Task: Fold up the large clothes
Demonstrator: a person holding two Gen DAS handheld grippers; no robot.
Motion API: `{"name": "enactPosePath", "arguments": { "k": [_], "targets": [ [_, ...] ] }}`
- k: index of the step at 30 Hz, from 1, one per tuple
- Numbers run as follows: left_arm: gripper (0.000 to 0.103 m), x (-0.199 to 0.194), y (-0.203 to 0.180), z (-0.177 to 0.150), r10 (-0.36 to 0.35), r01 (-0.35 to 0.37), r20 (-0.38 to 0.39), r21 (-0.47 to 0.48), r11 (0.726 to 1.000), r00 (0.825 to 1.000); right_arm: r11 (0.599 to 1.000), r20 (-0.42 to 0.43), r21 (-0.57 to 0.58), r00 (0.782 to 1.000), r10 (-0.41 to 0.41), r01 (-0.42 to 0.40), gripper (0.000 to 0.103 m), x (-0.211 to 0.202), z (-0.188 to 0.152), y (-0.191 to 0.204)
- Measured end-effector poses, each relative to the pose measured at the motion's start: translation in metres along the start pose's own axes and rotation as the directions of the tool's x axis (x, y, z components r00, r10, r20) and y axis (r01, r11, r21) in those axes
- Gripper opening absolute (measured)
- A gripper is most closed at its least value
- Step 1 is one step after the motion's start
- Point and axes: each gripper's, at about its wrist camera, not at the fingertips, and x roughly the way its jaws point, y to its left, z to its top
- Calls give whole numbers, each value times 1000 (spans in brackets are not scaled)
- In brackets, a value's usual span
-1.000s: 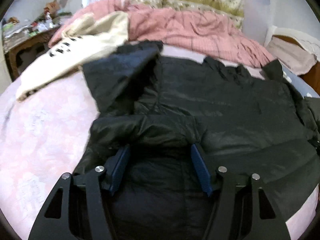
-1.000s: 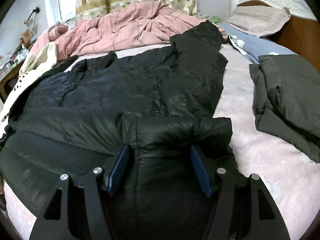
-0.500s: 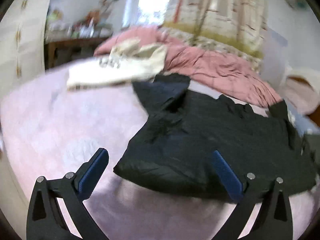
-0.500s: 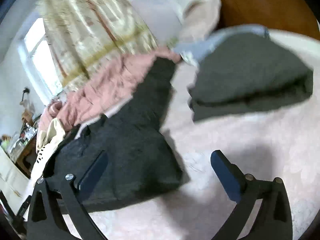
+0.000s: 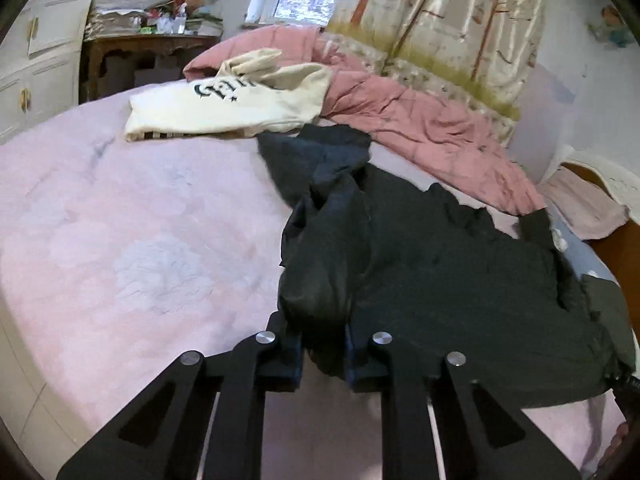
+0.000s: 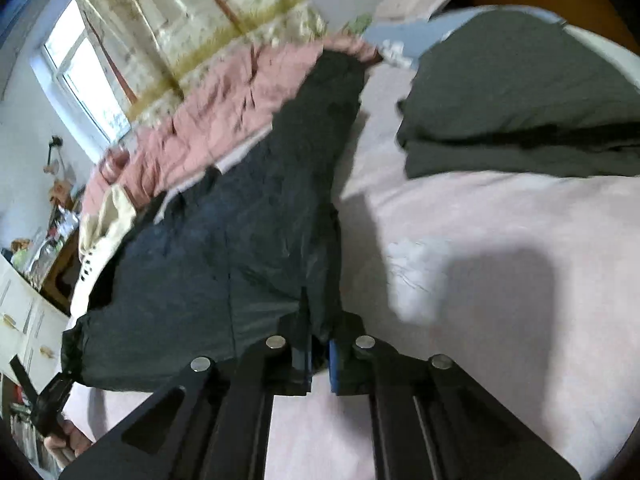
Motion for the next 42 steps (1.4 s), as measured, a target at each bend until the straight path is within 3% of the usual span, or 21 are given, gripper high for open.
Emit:
{"name": "enactPosePath", "arguments": {
  "k": [2,3,4,7,9,13,16,23,26,29,31,33,37,39,42],
  "targets": [
    [15,-10,-2,-10,-15,15,-8,32,999,1000,984,68,-111,989,-133,139,5,-22,-14,9],
    [15,-9,-6,-17,-4,5,-21,56,998,1000,959,99,-161,971,-219,233,5,-30,-24,12],
    [15,-5,-11,-26,41,-37,-36,99,994,999,952,85,-168,966,-243,254,5,-33,-30,9],
    [19,3,-17,-33,99,-88,-57,171,981,993,984,11,-74,987,-160,161,5,-37,-41,-14],
    [26,0,-14,-33,101,-94,-36,162,982,994,989,31,-54,990,-139,140,5,-40,-37,-14],
    [37,-11,-6,-35,99,-98,3,136,986,995,978,65,-95,982,-179,185,5,-37,-37,-9],
    [49,-19,-9,-34,96,-103,54,156,982,994,984,92,-81,984,-152,160,11,-41,-37,-13],
    [53,-37,-17,-34,80,-105,135,184,977,988,987,80,-34,985,-155,158,14,-43,-36,-28],
    [56,-46,-23,-28,77,-115,185,202,973,980,982,108,-63,980,-170,177,21,-47,-37,-20],
    [68,-56,-35,-9,40,-88,223,213,973,974,977,160,-113,974,-162,181,28,-56,-30,-8],
    [72,-56,-47,11,55,-112,242,228,967,969,966,214,-160,962,-169,206,39,-64,-19,6],
    [77,-44,-66,36,82,-147,232,280,949,969,958,264,-190,951,-161,215,52,-71,-7,20],
    [85,20,-105,81,58,-96,102,413,906,993,947,297,-259,948,-111,192,52,-67,30,64],
    [85,56,-117,90,146,-162,71,433,886,987,944,284,-285,955,-83,167,52,-59,48,87],
    [85,107,-122,105,181,-162,-6,417,894,984,935,254,-327,966,-55,139,53,-41,73,126]
  ]
}}
